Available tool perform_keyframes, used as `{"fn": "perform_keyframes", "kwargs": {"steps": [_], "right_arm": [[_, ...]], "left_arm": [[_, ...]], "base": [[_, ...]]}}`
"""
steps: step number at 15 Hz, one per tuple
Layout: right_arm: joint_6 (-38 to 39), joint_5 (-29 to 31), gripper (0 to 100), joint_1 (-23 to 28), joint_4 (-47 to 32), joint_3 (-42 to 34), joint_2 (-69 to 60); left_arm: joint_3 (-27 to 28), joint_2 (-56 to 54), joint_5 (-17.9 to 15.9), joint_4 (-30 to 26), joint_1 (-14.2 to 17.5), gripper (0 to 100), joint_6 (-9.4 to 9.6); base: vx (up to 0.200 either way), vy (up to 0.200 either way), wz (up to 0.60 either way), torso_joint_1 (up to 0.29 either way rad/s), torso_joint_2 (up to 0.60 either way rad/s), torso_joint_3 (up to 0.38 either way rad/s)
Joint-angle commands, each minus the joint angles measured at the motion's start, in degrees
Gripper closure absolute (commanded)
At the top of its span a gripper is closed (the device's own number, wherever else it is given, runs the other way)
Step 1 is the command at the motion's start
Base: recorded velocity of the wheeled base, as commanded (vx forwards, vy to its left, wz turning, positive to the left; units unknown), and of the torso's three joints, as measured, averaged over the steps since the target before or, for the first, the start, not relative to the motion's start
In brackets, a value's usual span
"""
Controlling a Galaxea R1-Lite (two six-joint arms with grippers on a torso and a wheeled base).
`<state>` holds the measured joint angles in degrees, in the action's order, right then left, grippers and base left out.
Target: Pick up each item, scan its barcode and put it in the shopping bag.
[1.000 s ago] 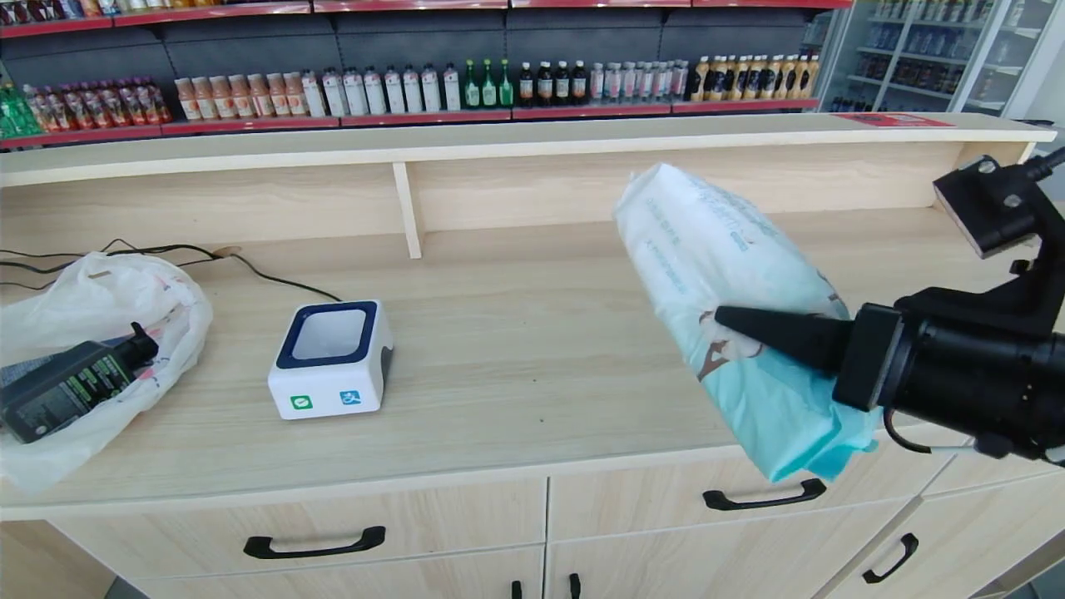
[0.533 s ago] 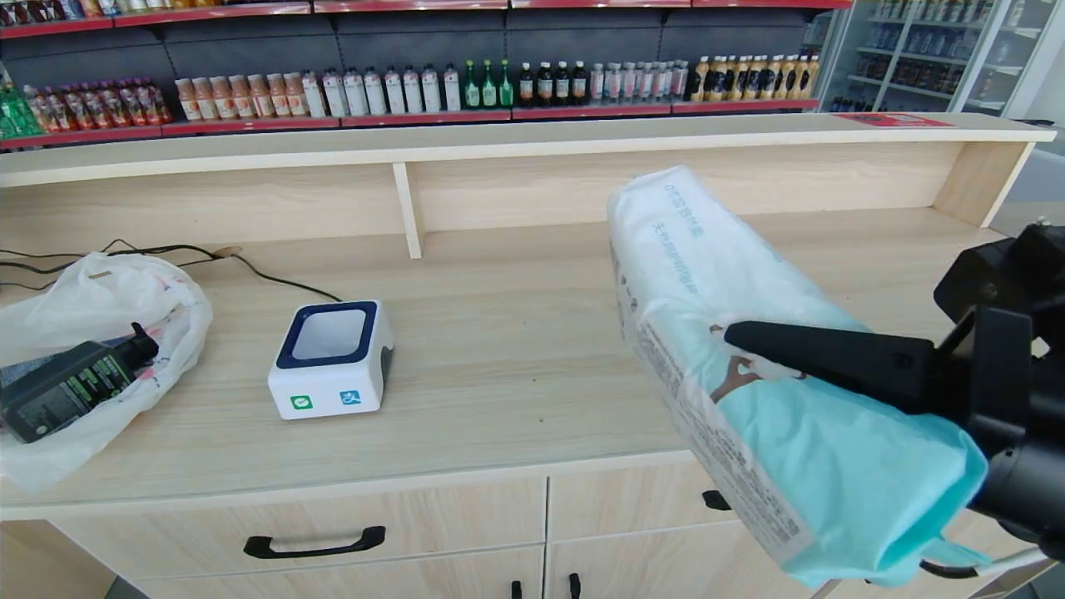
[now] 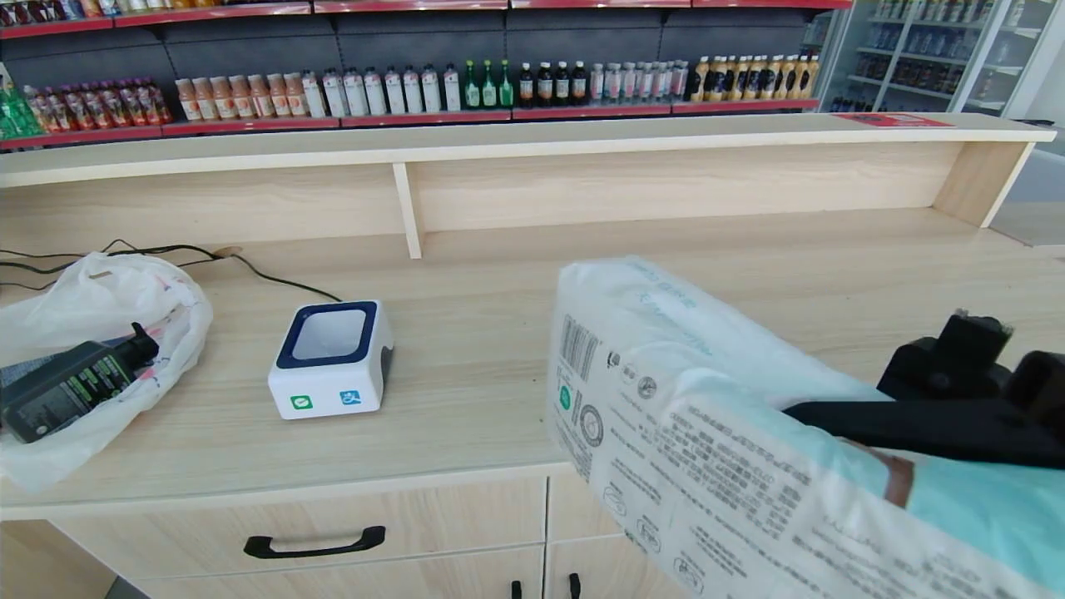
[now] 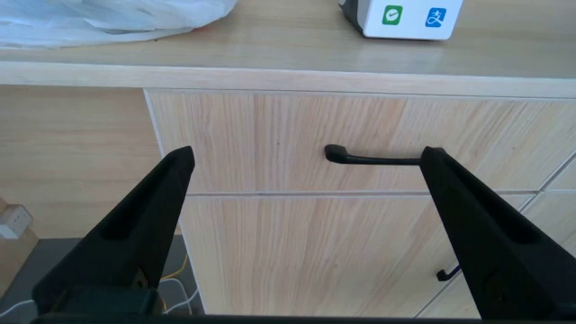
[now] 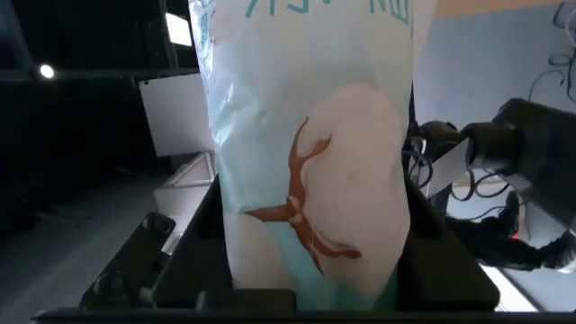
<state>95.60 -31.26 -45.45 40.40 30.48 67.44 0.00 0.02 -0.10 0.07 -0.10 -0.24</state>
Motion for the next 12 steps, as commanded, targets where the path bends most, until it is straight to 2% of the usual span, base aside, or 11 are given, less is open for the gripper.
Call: {"fn": "perform_keyframes", "kwargs": {"steps": [1,4,7,8,10,12], "right_arm": [[8.55,-5.83,100,2.38,3.28,-2.7,0.06],[18.4,-10.14,100,3.96,11.19,-4.9,0.24],[27.18,-14.71,100,4.05,24.02,-11.14,1.82],[29.56,-15.41,100,4.05,27.8,-12.63,2.52],[40.19,-17.61,100,5.02,36.15,-13.51,3.05],[44.5,-17.61,100,5.81,40.02,-13.69,4.19]], "left_arm": [[0.0,-0.02,0.01,0.01,0.01,0,-0.02],[0.0,-0.02,0.01,0.01,0.01,0,-0.02],[0.0,-0.02,0.01,0.01,0.01,0,-0.02],[0.0,-0.02,0.01,0.01,0.01,0,-0.02],[0.0,-0.02,0.01,0.01,0.01,0,-0.02],[0.0,-0.02,0.01,0.01,0.01,0,-0.02]], "base": [[0.0,0.0,0.0,0.0,0.0,0.0],[0.0,0.0,0.0,0.0,0.0,0.0],[0.0,0.0,0.0,0.0,0.0,0.0],[0.0,0.0,0.0,0.0,0.0,0.0],[0.0,0.0,0.0,0.0,0.0,0.0],[0.0,0.0,0.0,0.0,0.0,0.0]]}}
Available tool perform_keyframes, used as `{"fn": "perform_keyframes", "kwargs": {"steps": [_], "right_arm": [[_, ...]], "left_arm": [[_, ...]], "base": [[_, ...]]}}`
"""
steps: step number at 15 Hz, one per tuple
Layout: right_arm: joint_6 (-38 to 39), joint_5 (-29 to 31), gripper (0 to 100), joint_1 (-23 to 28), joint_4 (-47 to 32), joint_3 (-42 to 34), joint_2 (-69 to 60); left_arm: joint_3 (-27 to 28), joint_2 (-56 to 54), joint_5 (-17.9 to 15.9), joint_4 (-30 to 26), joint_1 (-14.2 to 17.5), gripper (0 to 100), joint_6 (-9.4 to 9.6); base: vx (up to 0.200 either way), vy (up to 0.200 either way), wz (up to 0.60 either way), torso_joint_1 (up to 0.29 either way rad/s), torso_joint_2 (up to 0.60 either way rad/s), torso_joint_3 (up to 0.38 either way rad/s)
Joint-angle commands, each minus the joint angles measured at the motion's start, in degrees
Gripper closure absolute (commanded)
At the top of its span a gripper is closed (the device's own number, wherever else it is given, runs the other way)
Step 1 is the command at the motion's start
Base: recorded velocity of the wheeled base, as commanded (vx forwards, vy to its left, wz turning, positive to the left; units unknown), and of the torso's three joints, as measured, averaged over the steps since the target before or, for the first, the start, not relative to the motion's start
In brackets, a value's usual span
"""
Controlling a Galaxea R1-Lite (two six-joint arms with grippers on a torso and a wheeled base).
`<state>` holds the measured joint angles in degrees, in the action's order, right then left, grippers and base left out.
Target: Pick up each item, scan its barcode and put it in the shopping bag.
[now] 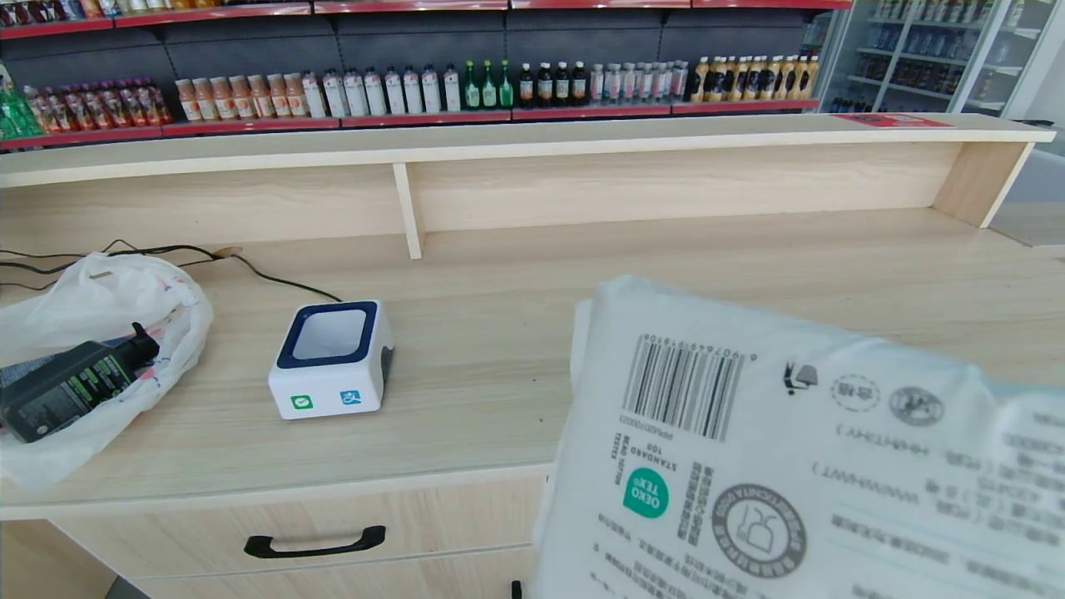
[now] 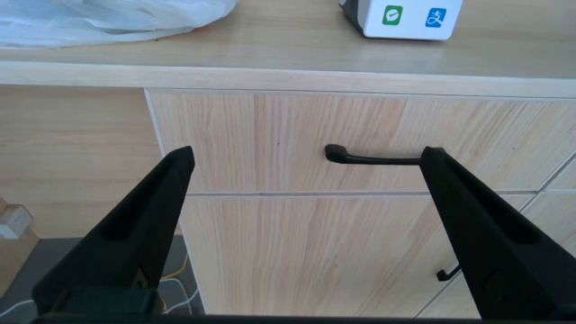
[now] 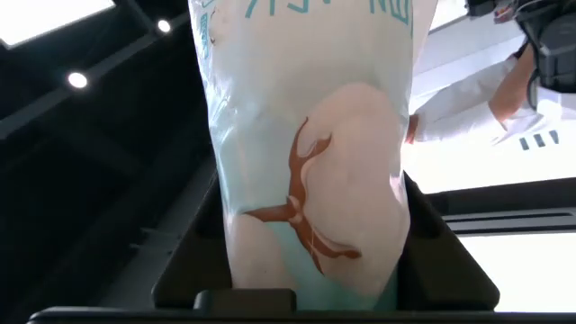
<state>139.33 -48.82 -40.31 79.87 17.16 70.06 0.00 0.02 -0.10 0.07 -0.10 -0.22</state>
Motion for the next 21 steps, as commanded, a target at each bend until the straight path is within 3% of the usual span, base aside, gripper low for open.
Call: {"fn": "perform_keyframes", "kwargs": {"steps": [1,15,18,21], "right_arm": [[0.86,-0.04,100,0.85,0.81,-0.38,1.84],[0.42,-2.59,100,1.12,3.18,-3.01,1.92],[-10.21,-2.68,100,5.51,3.54,-2.84,2.98],[-33.86,-4.26,100,12.1,3.54,-1.78,5.0]], "left_arm": [[0.0,-0.02,0.01,0.01,0.01,0,-0.04],[0.0,-0.02,0.01,0.01,0.01,0,-0.04],[0.0,-0.02,0.01,0.01,0.01,0,-0.04],[0.0,-0.02,0.01,0.01,0.01,0,-0.04]], "base": [[0.0,0.0,0.0,0.0,0.0,0.0],[0.0,0.0,0.0,0.0,0.0,0.0],[0.0,0.0,0.0,0.0,0.0,0.0],[0.0,0.0,0.0,0.0,0.0,0.0]]}}
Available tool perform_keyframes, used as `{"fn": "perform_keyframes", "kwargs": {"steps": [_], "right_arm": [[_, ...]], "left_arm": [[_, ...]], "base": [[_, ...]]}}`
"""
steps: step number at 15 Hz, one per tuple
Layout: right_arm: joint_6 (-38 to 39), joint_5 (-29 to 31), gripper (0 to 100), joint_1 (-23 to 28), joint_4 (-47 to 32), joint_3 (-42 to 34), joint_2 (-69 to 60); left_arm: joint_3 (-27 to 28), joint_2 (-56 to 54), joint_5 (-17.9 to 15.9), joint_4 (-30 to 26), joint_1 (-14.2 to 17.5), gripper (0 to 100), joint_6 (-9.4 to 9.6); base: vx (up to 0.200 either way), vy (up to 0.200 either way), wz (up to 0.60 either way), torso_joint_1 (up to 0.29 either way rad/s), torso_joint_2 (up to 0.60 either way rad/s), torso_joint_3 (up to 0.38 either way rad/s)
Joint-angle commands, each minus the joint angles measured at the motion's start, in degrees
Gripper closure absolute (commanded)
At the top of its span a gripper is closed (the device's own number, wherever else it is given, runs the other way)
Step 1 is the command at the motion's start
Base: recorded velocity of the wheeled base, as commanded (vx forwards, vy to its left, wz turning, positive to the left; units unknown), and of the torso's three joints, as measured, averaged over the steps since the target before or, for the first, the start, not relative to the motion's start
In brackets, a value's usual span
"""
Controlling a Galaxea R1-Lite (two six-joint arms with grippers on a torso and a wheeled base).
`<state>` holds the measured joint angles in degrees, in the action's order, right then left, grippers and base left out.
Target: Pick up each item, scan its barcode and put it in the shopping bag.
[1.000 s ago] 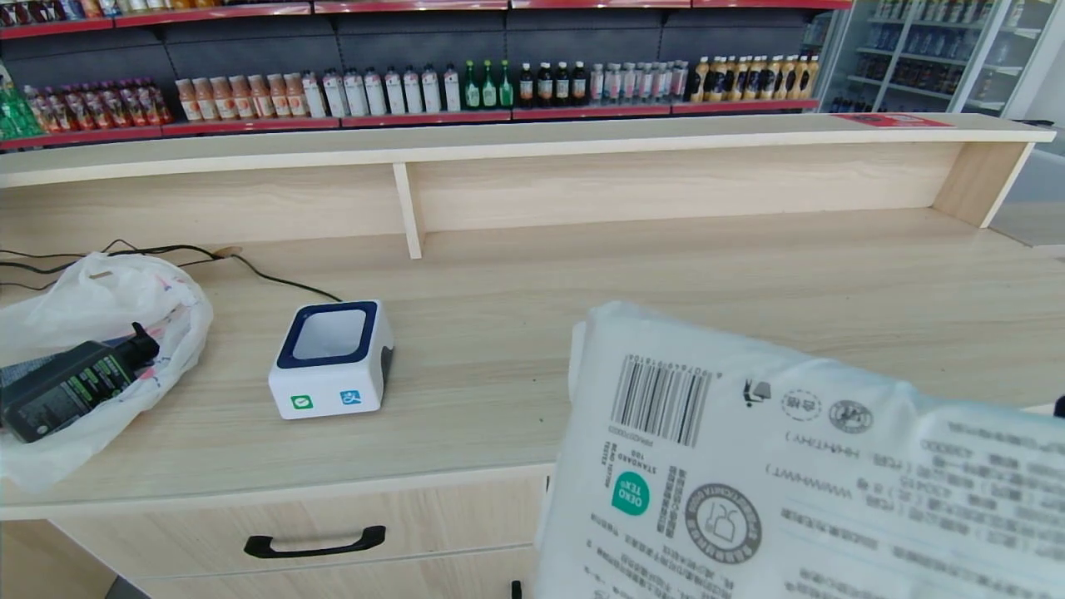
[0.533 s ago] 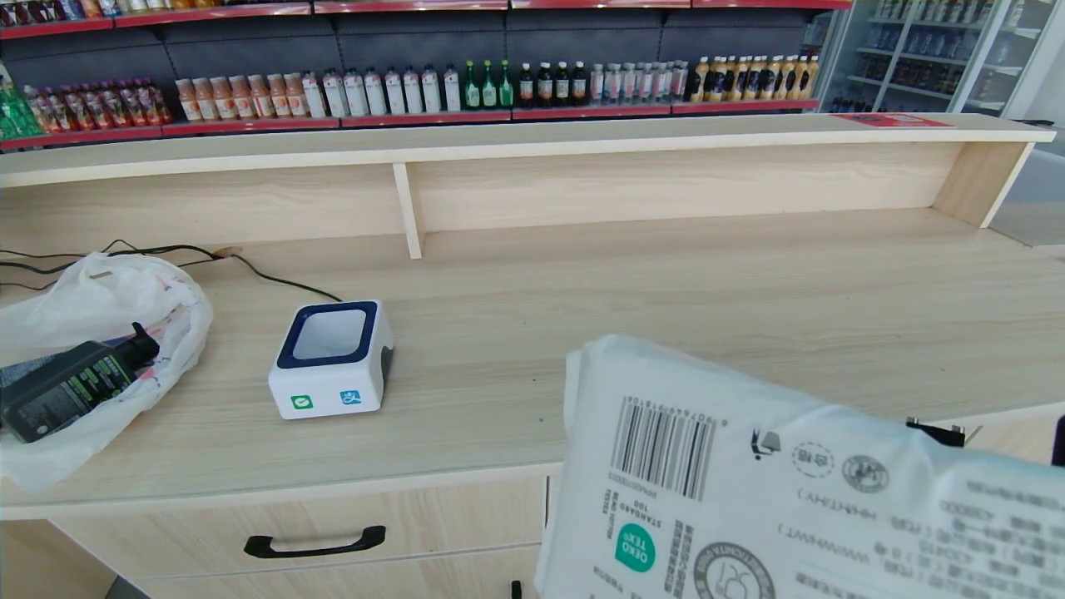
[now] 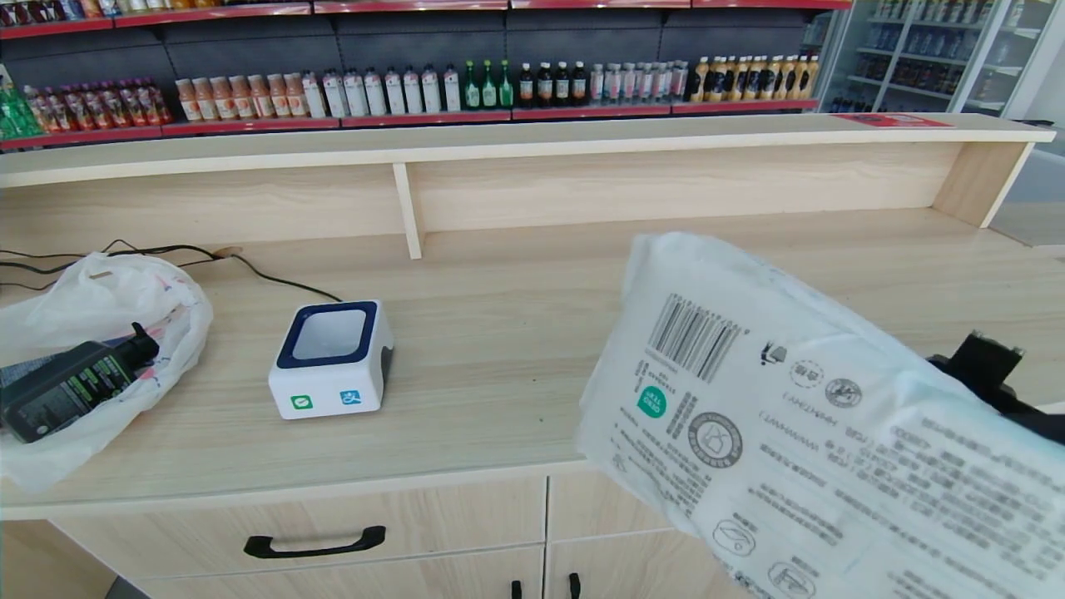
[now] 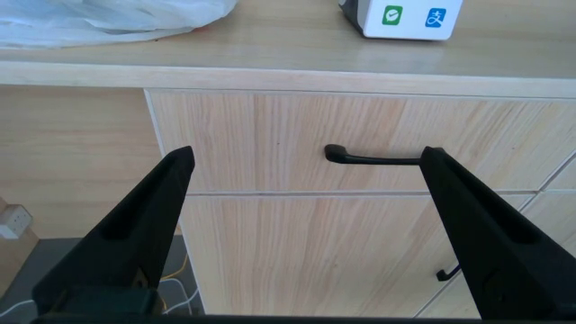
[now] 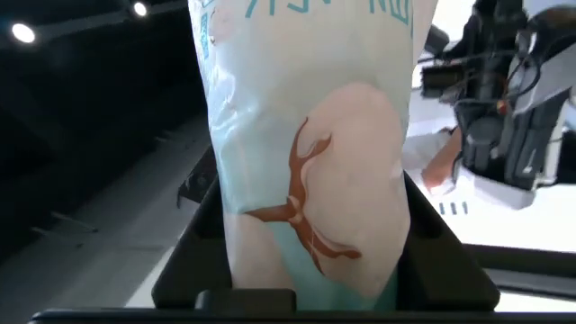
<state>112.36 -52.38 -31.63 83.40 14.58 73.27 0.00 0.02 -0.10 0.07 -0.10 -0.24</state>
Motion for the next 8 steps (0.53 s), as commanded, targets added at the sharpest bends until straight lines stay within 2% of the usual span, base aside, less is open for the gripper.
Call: {"fn": "perform_keyframes", "kwargs": {"steps": [1,3,4,5,6,8], "right_arm": [[-13.75,-1.05,100,5.18,0.01,1.24,1.18],[-23.5,-1.41,100,7.9,0.01,0.98,1.27],[-33.43,-1.41,100,8.08,0.01,0.8,2.14],[-38.44,-1.58,100,8.08,0.01,0.63,2.76],[-52.51,-2.9,100,8.08,-0.08,0.36,4.25],[-74.39,-3.08,100,9.31,-0.25,1.42,9.35]], "left_arm": [[0.0,-0.02,0.01,0.01,0.01,0,-0.02],[0.0,-0.02,0.01,0.01,0.01,0,-0.02],[0.0,-0.02,0.01,0.01,0.01,0,-0.02],[0.0,-0.02,0.01,0.01,0.01,0,-0.02],[0.0,-0.02,0.01,0.01,0.01,0,-0.02],[0.0,-0.02,0.01,0.01,0.01,0,-0.02]], "base": [[0.0,0.0,0.0,0.0,0.0,0.0],[0.0,0.0,0.0,0.0,0.0,0.0],[0.0,0.0,0.0,0.0,0.0,0.0],[0.0,0.0,0.0,0.0,0.0,0.0],[0.0,0.0,0.0,0.0,0.0,0.0],[0.0,0.0,0.0,0.0,0.0,0.0]]}}
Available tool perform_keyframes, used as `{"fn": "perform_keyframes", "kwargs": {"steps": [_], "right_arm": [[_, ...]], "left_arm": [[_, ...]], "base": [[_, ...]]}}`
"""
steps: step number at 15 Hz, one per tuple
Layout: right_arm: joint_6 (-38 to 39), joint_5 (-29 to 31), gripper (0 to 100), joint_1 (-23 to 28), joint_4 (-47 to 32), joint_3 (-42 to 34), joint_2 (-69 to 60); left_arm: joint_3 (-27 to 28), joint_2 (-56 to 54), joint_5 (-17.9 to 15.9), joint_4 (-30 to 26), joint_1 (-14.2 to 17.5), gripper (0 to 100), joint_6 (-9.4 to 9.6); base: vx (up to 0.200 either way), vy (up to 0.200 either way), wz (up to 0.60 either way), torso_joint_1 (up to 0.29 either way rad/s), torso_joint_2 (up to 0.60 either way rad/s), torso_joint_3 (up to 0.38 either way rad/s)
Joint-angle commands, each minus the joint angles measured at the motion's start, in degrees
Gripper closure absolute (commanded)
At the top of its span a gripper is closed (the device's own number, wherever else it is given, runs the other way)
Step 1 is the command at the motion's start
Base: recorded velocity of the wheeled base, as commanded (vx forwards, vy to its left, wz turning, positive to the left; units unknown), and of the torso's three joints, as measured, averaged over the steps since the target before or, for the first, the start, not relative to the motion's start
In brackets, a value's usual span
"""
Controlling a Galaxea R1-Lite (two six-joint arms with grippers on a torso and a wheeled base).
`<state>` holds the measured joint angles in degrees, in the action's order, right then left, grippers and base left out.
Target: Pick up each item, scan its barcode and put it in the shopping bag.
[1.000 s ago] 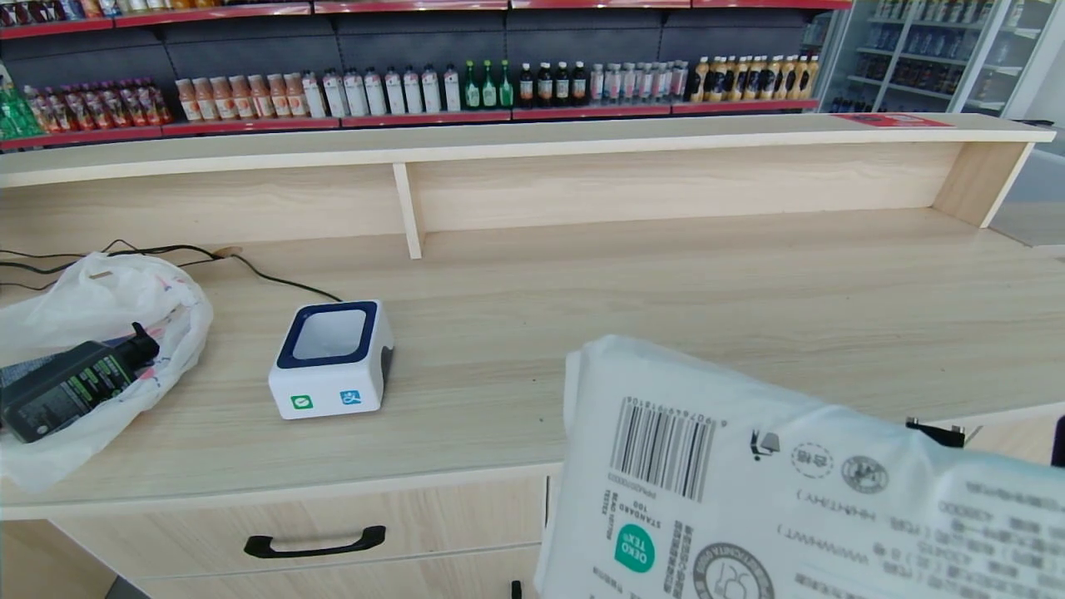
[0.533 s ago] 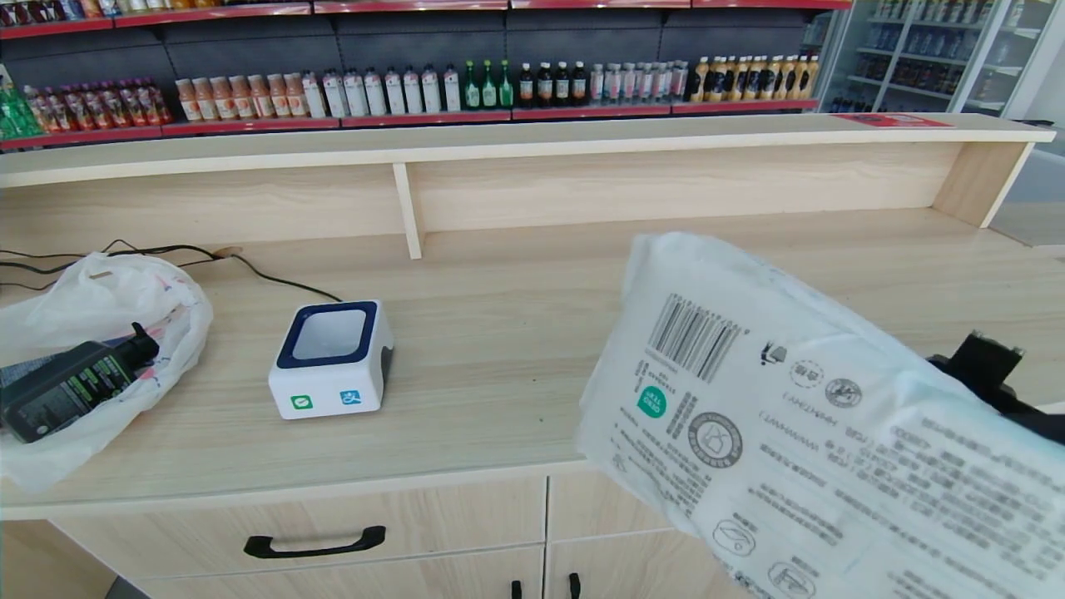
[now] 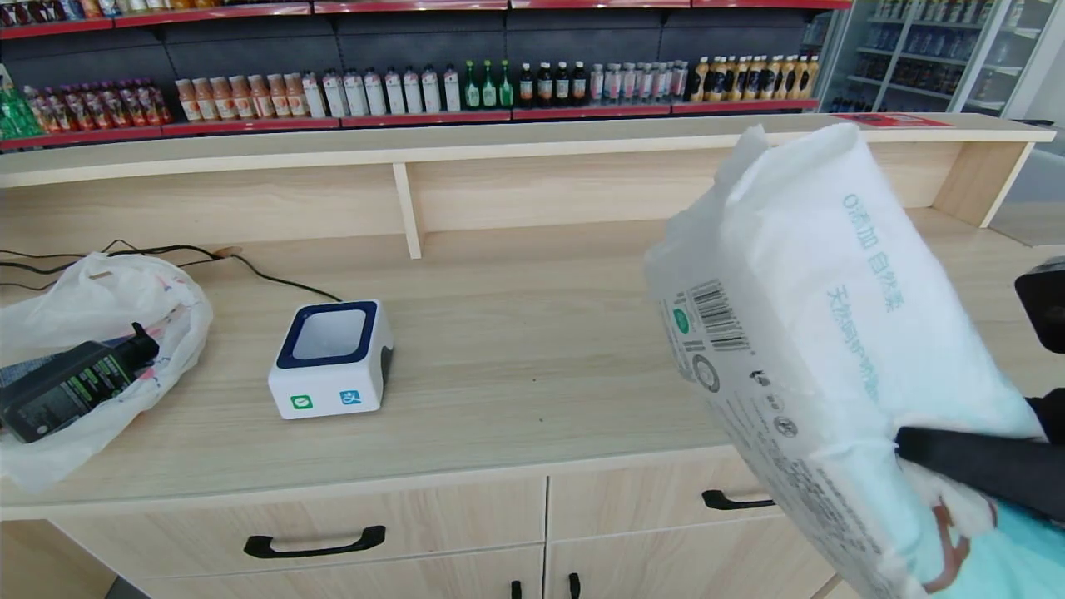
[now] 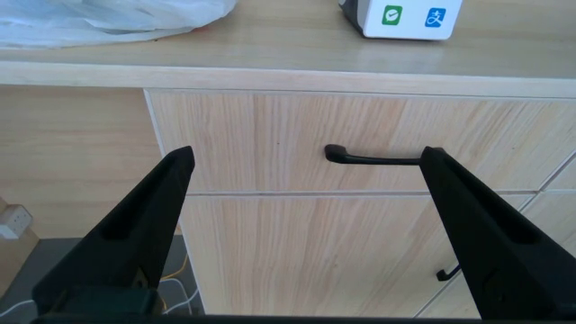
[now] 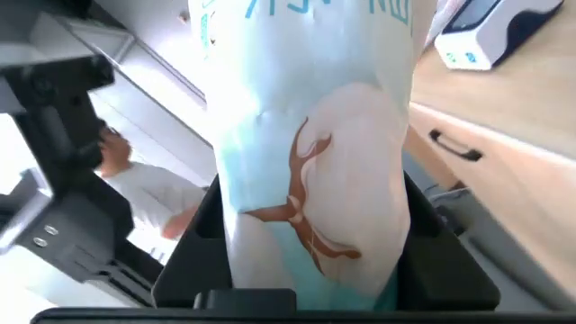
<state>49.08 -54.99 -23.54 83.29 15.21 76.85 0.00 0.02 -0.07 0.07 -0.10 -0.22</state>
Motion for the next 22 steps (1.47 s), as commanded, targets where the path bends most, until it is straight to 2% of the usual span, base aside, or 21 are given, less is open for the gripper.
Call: {"fn": "perform_keyframes", "kwargs": {"steps": [1,2,3,4,5,6,7,9,10,12,13,14,18,22], "right_arm": [[-19.99,-0.38,100,2.97,-0.14,1.75,8.4],[-29.13,-0.2,100,5.08,-0.05,2.89,10.87],[-32.64,-0.12,100,5.96,-0.05,3.86,11.83],[-35.28,2.78,100,6.93,0.03,5.79,12.27],[-35.46,9.02,100,6.75,-0.05,7.73,12.54],[-35.46,12.54,100,6.49,-0.14,8.87,12.71],[-35.72,21.77,100,5.79,-0.14,11.68,14.12],[-39.85,33.37,100,4.91,-0.14,14.76,15.35],[-41.87,36.18,100,4.82,-0.14,14.93,15.7],[-48.02,49.98,100,4.82,0.39,15.37,16.49],[-48.73,56.05,100,3.33,0.47,15.9,16.49],[-48.73,59.47,100,1.3,1.0,16.08,16.49],[-49.08,60.35,100,2.89,4.08,17.57,18.42],[-49.17,60.35,100,1.48,4.25,17.75,19.83]], "left_arm": [[0.0,-0.02,-0.01,0.01,0.01,0,-0.04],[0.0,-0.02,-0.01,0.01,0.01,0,-0.04],[0.0,-0.02,-0.01,0.01,0.01,0,-0.04],[0.0,-0.02,-0.01,0.01,0.01,0,-0.04],[0.0,-0.02,-0.01,0.01,0.01,0,-0.04],[0.0,-0.02,-0.01,0.01,0.01,0,-0.04],[0.0,-0.02,-0.01,0.01,0.01,0,-0.04],[0.0,-0.02,-0.01,0.01,0.01,0,-0.04],[0.0,-0.02,-0.01,0.01,0.01,0,-0.04],[0.0,-0.02,-0.01,0.01,0.01,0,-0.04],[0.0,-0.02,-0.01,0.01,0.01,0,-0.04],[0.0,-0.02,-0.01,0.01,0.01,0,-0.04],[0.0,-0.02,-0.01,0.01,0.01,0,-0.04],[0.0,-0.02,-0.01,-0.07,0.01,0,0.04]], "base": [[0.0,0.0,0.0,0.0,0.0,0.0],[0.0,0.0,0.0,0.0,0.0,0.0],[0.0,0.0,0.0,0.0,0.0,0.0],[0.0,0.0,0.0,0.0,0.0,0.0],[0.0,0.0,0.0,0.0,0.0,0.0],[0.0,0.0,0.0,0.0,0.0,0.0],[0.0,0.0,0.0,0.0,0.0,0.0],[0.0,0.0,0.0,0.0,0.0,0.0],[0.0,0.0,0.0,0.0,0.0,0.0],[0.0,0.0,0.0,0.0,0.0,0.0],[0.0,0.0,0.0,0.0,0.0,0.0],[0.0,0.0,0.0,0.0,0.0,0.0],[0.0,0.0,0.0,0.0,0.0,0.0],[0.0,0.0,0.0,0.0,0.0,0.0]]}}
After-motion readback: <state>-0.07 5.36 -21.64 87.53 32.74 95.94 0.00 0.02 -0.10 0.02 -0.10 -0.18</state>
